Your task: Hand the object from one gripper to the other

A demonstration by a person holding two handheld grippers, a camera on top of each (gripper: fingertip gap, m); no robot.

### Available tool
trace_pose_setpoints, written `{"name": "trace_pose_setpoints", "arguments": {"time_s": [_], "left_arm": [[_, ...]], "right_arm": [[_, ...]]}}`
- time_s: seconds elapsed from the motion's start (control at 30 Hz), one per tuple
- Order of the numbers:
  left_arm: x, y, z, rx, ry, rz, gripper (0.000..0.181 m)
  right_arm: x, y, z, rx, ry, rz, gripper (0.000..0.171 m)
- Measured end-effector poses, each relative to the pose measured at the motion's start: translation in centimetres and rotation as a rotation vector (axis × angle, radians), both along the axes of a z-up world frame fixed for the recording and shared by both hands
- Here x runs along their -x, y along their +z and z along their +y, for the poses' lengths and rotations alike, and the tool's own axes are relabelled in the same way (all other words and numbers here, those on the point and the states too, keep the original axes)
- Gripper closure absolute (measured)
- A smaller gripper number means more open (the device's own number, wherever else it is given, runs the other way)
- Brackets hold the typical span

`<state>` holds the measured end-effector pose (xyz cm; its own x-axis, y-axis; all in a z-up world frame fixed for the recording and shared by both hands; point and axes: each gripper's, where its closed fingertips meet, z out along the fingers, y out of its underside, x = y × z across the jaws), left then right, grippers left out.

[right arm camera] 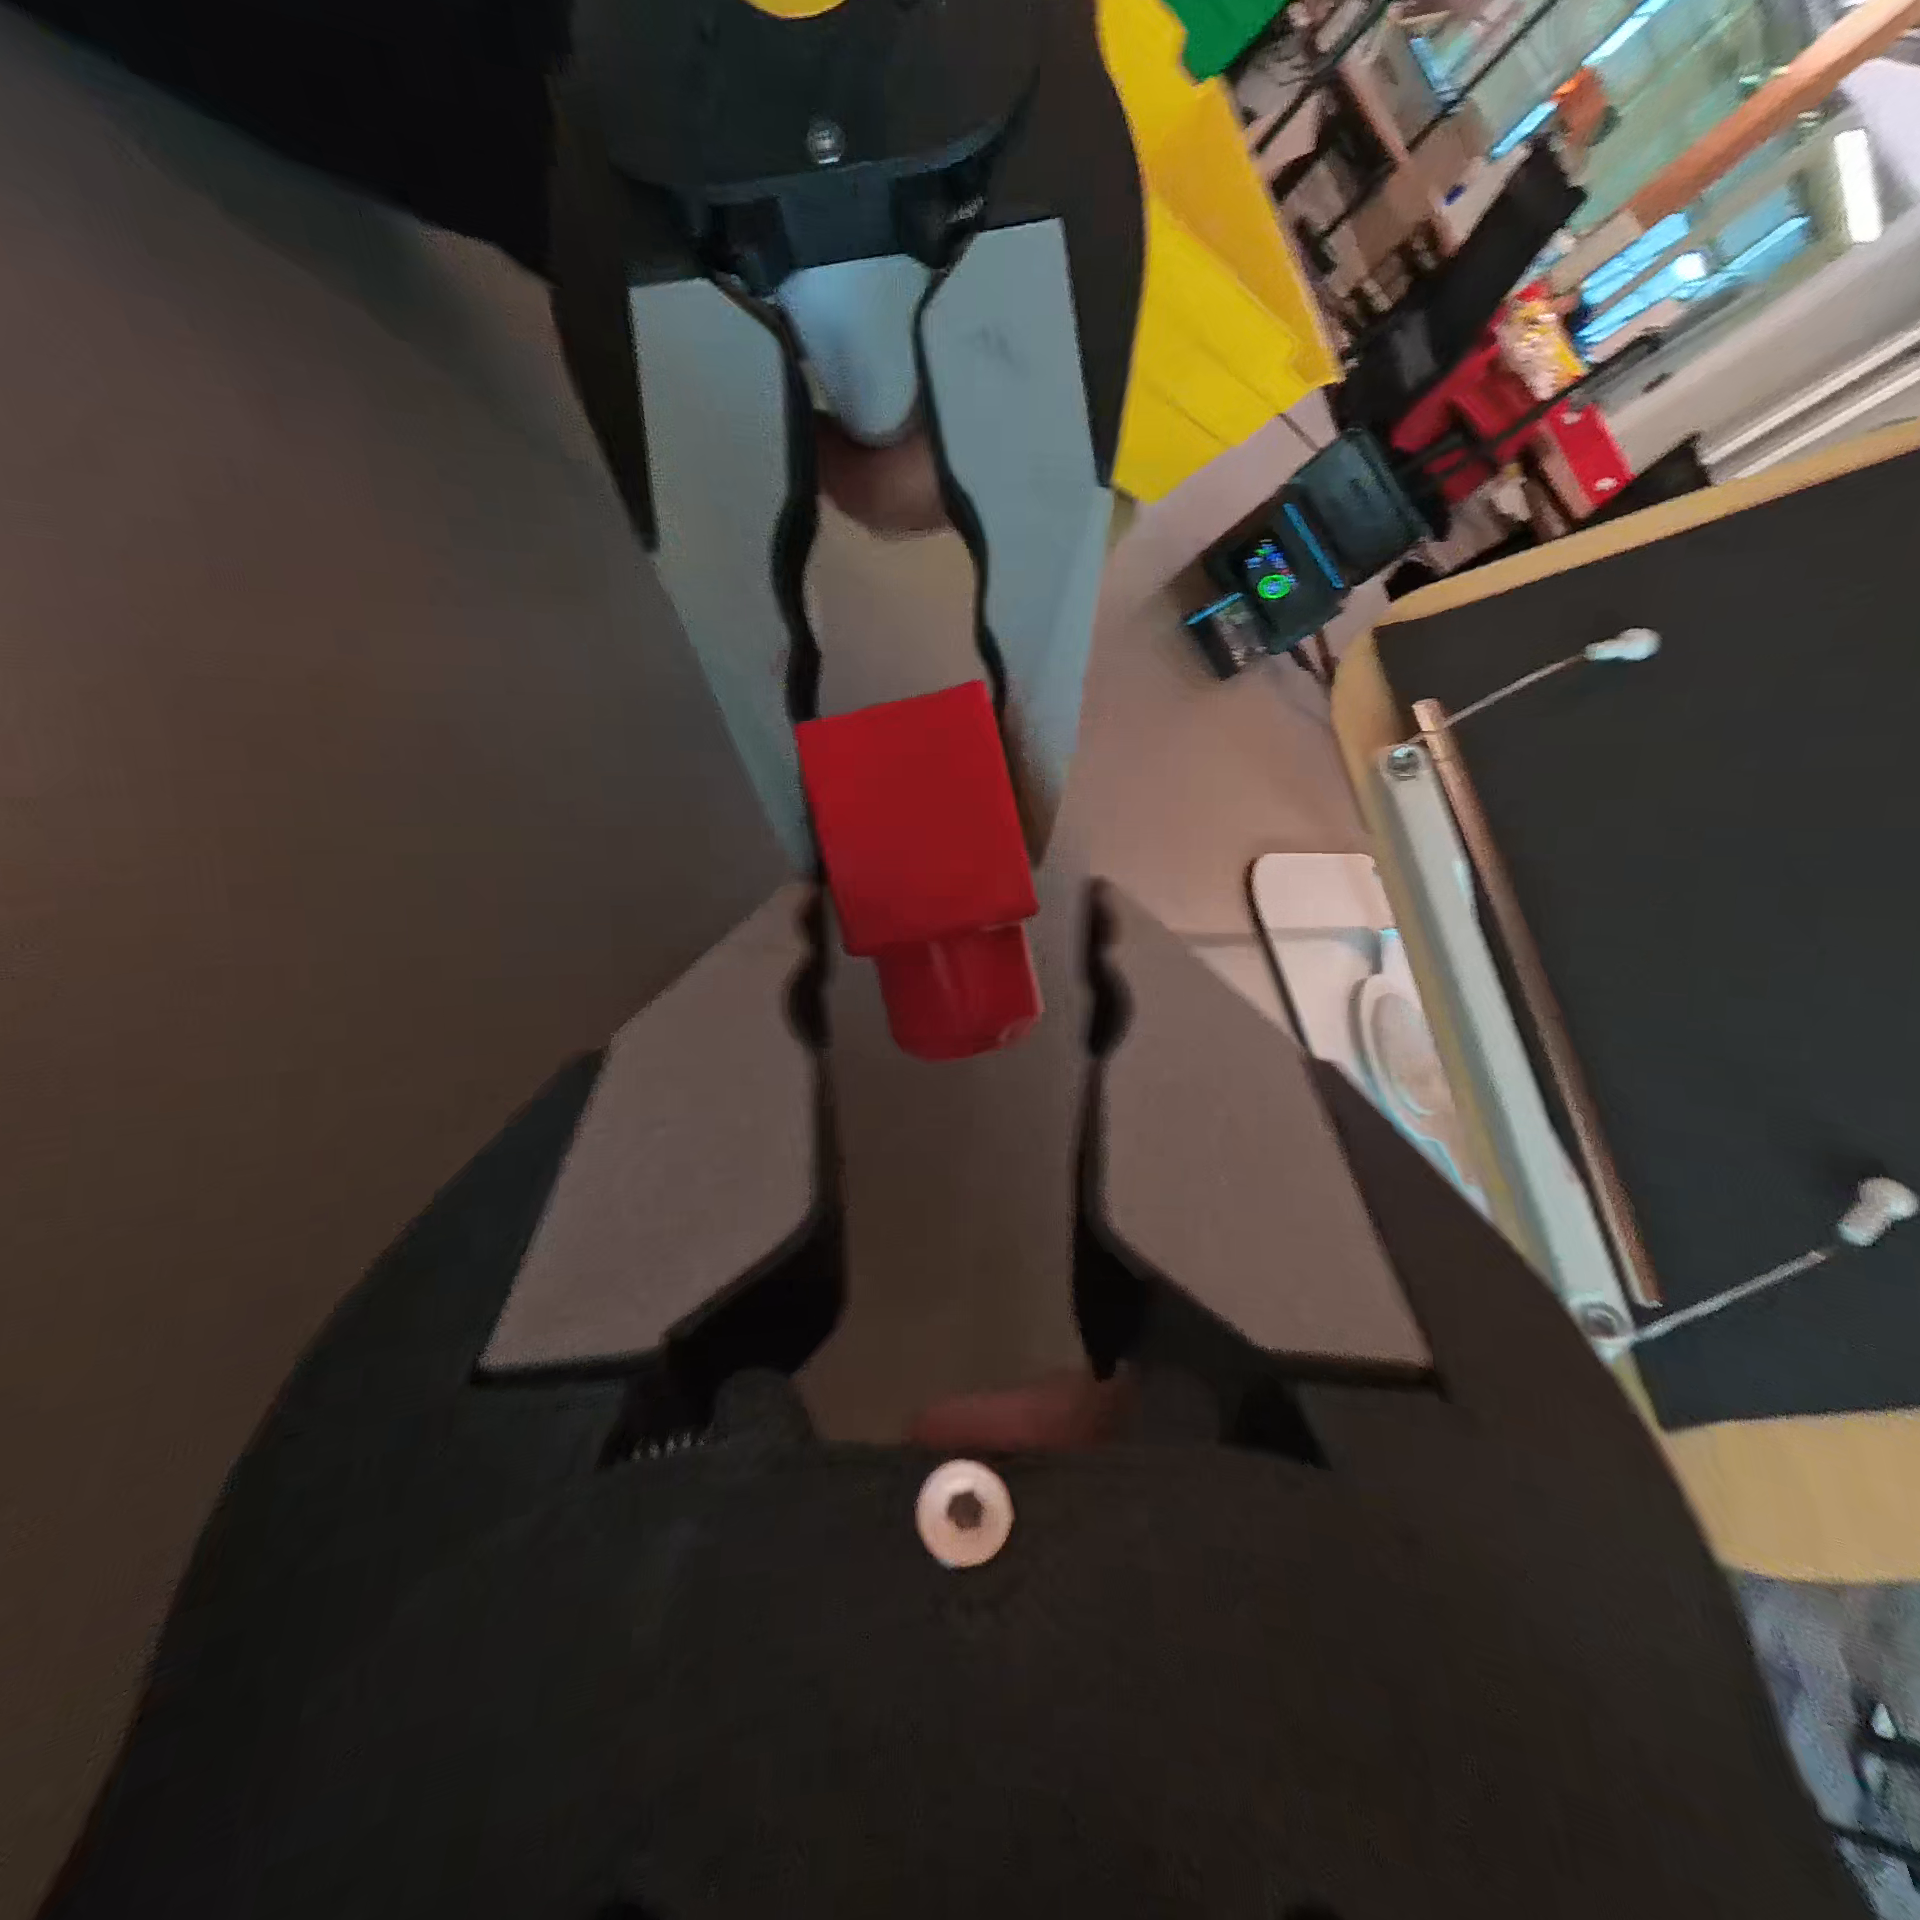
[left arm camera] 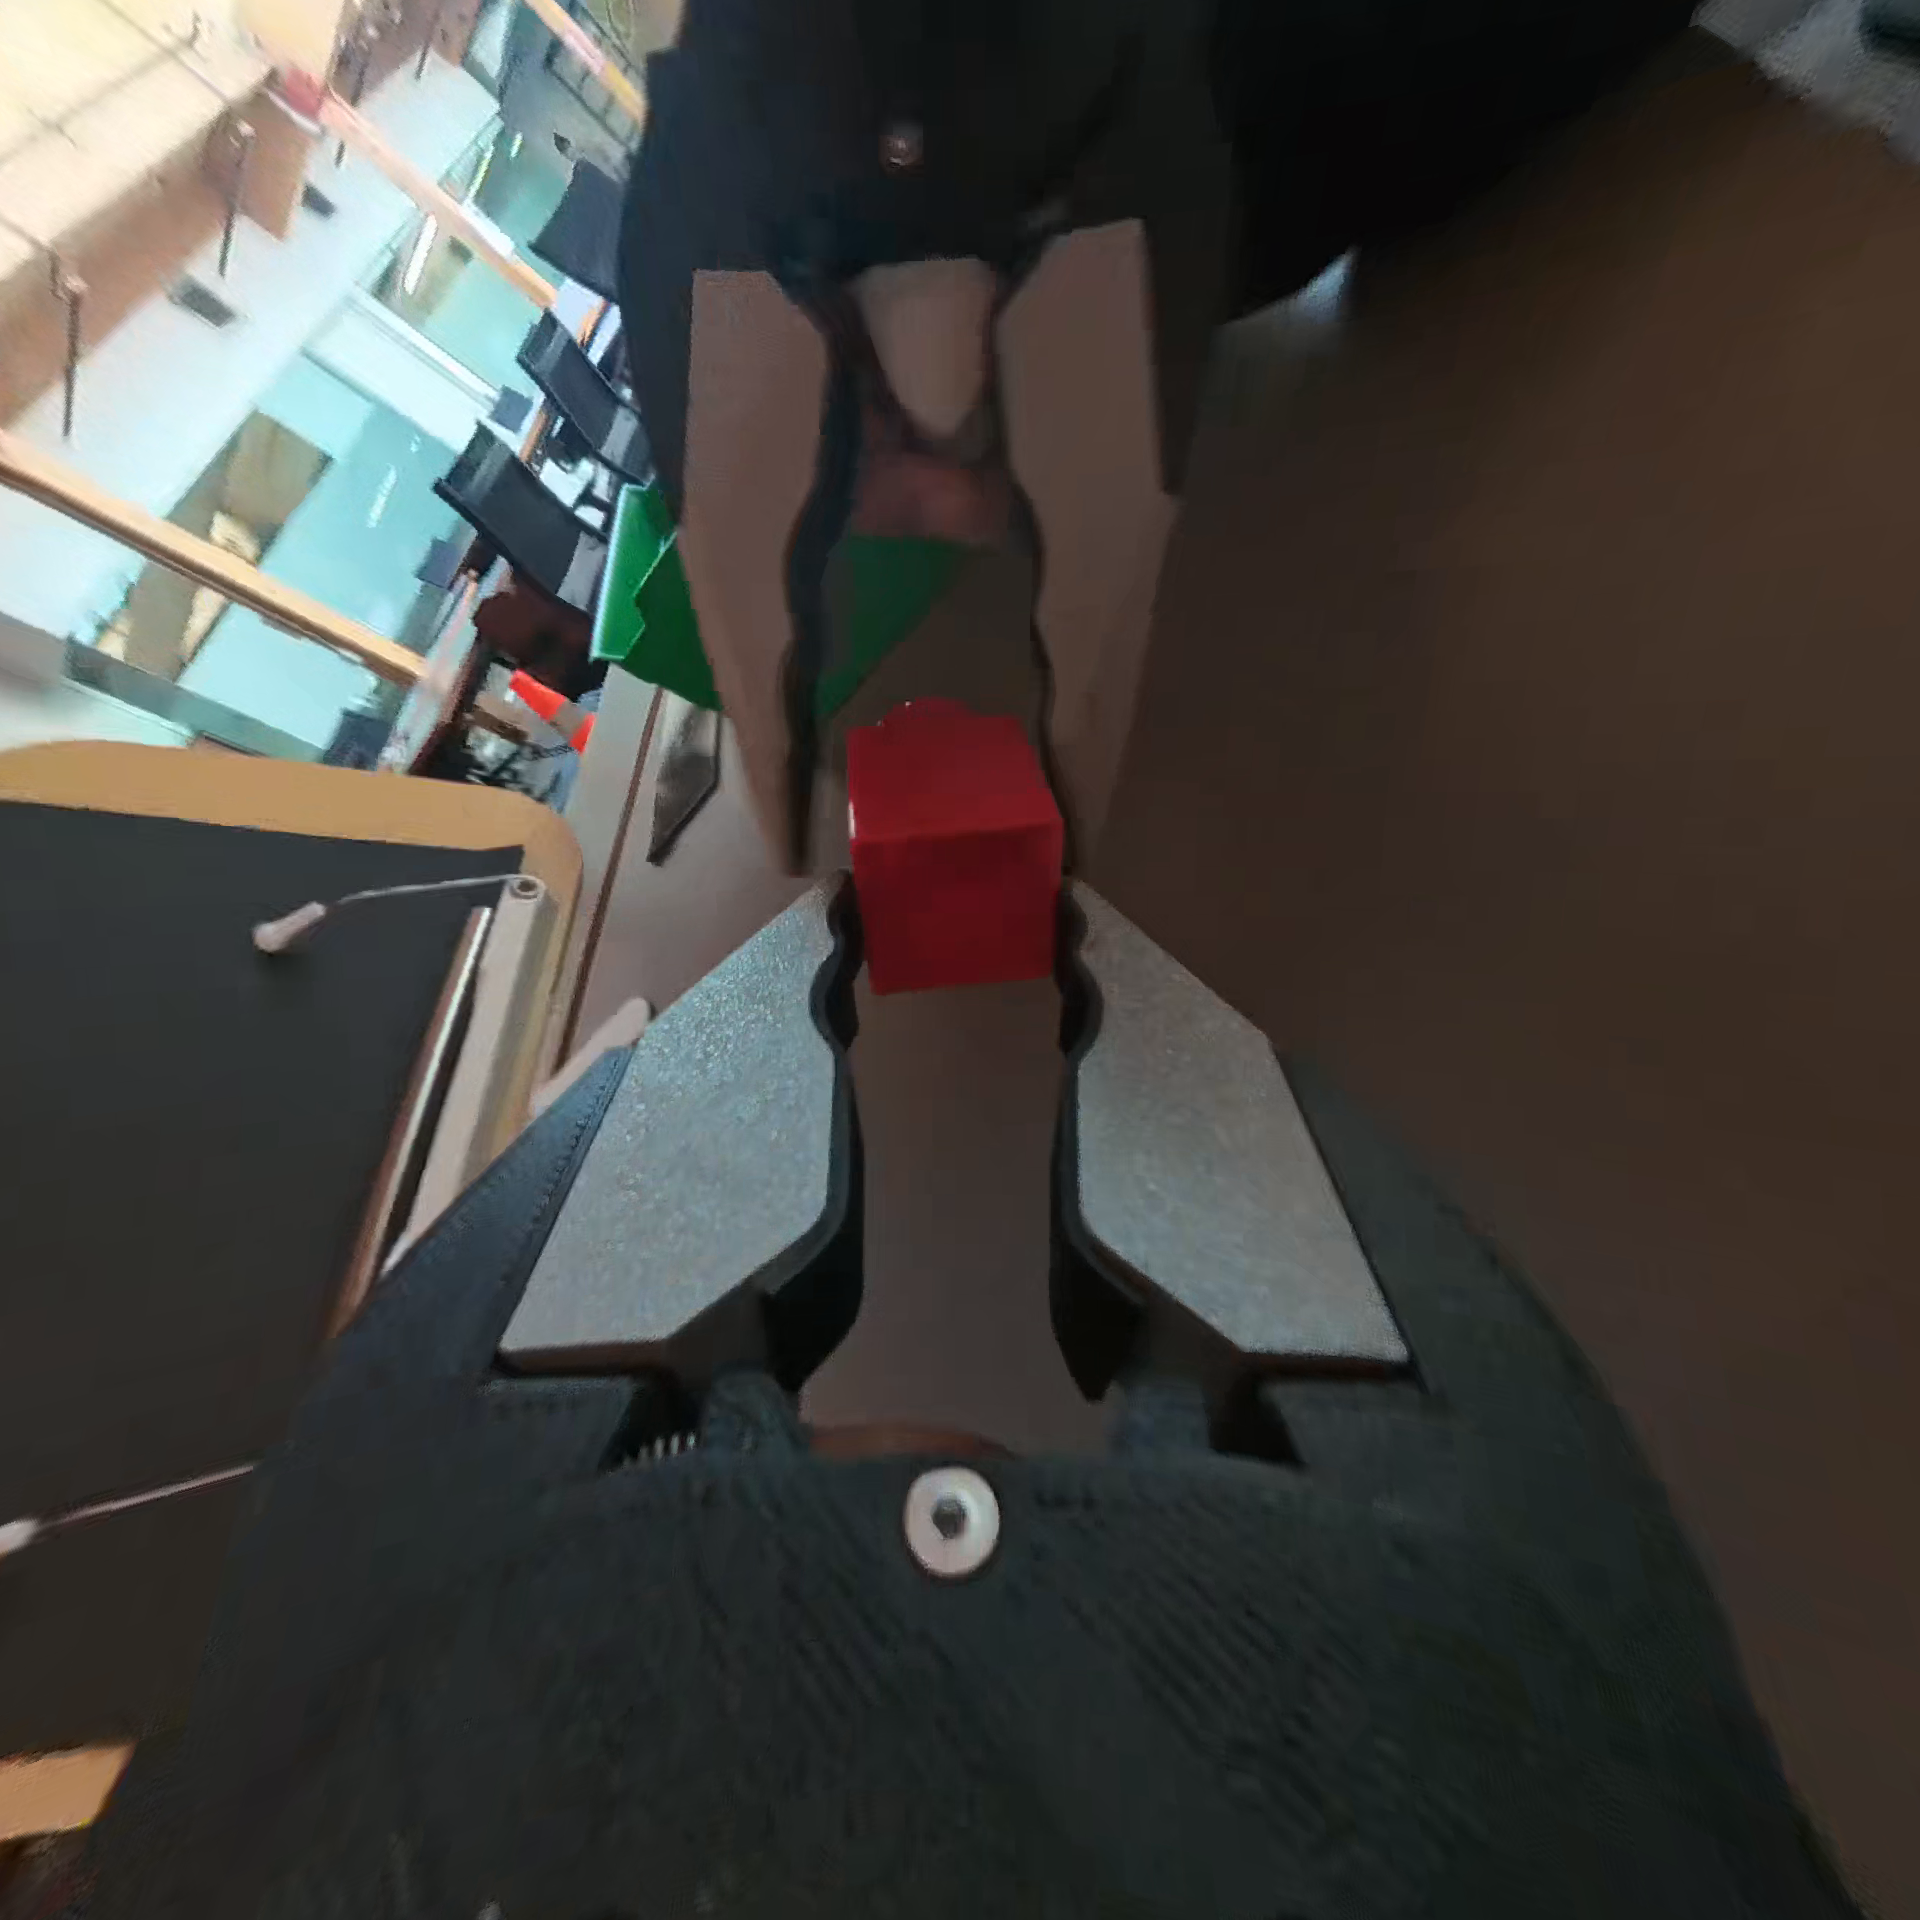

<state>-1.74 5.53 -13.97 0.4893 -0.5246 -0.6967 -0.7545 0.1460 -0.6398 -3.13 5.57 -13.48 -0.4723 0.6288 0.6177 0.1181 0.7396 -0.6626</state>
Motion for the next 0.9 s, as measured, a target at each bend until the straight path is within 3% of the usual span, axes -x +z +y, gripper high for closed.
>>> {"name": "trace_pose_setpoints", "arguments": {"time_s": [0.03,0.13,0.2,0.27,0.33,0.43,0.53,0.63,0.7,0.9], "left_arm": [[0.1,-0.2,0.1,-0.015,0.012,0.037,0.147],[0.3,-0.9,0.5,0.024,0.045,-0.012,0.148],[1.2,-1.2,1.2,0.111,0.137,-0.152,0.142],[2.0,-1.1,1.8,0.226,0.199,-0.339,0.117],[2.0,-0.1,1.9,0.312,0.183,-0.557,0.108],[1.5,1.7,1.8,0.391,0.132,-0.818,0.114],[1.4,2.0,2.0,0.427,0.137,-0.909,0.12],[0.9,1.4,2.1,0.413,0.135,-0.83,0.148],[1.0,0.8,1.9,0.352,0.151,-0.649,0.149],[1.4,0.1,1.6,0.058,0.165,-0.139,0.149]], "right_arm": [[-0.3,-0.4,-0.2,-0.005,0.018,-0.026,0.138],[-0.5,-1.5,0.3,-0.068,0.007,-0.069,0.139],[-0.1,-1.3,1.2,-0.146,-0.04,-0.027,0.139],[0.5,-0.6,2.5,-0.24,-0.116,0.038,0.139],[1.0,0.3,3.3,-0.303,-0.174,0.112,0.139],[1.3,1.5,4.0,-0.401,-0.239,0.209,0.139],[1.4,1.7,3.8,-0.529,-0.249,0.257,0.138],[1.6,1.2,2.7,-0.582,-0.229,0.267,0.138],[1.6,0.4,2.0,-0.532,-0.193,0.227,0.132],[0.3,-0.6,1.2,-0.01,-0.064,-0.015,0.115]]}}
